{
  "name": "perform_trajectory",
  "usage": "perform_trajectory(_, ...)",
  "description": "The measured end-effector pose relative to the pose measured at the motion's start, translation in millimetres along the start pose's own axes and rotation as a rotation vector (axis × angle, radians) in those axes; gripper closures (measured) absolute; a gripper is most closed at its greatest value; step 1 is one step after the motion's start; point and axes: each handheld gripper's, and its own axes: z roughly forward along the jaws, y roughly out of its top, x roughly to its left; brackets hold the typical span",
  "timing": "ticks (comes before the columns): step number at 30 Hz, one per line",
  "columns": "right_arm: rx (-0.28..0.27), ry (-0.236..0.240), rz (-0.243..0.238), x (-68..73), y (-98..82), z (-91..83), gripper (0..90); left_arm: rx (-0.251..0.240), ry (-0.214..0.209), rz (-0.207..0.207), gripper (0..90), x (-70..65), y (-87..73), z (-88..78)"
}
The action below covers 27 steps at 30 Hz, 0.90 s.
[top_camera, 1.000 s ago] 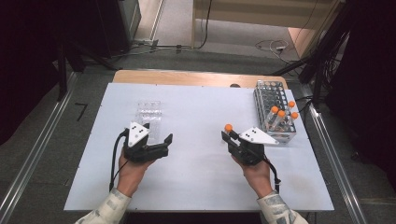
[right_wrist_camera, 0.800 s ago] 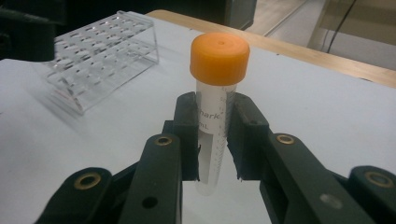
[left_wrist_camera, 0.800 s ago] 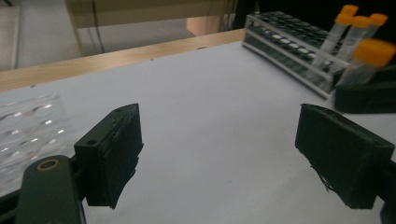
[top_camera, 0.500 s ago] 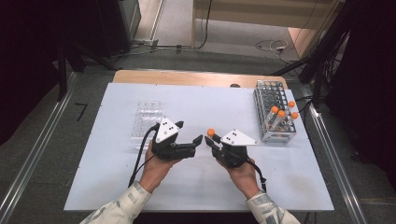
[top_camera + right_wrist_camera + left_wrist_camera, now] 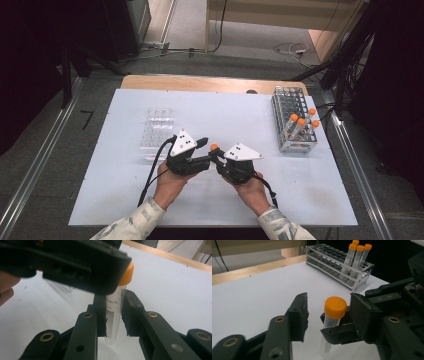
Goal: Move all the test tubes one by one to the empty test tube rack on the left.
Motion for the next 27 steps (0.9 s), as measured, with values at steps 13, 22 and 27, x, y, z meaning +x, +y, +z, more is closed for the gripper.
perform_trajectory(13, -0.006, 0.009, -0.001, 3.0, 0.6, 0.3, 72.6, 0.017, -0.047, 0.006, 65.1, -1.6, -2.1, 1.7)
perform_trajectory(22, -0.001, 0.015, 0.004, 2.9, 0.2, 0.5, 72.6, 0.019, -0.048, -0.007, 70.1, 1.2, -3.6, 1.7)
perform_trajectory(27, -0.006, 0.024, 0.009, 3.2, 0.4, 0.2, 71.8, 0.017, -0.057, -0.011, 70.7, 3.2, -3.0, -0.1)
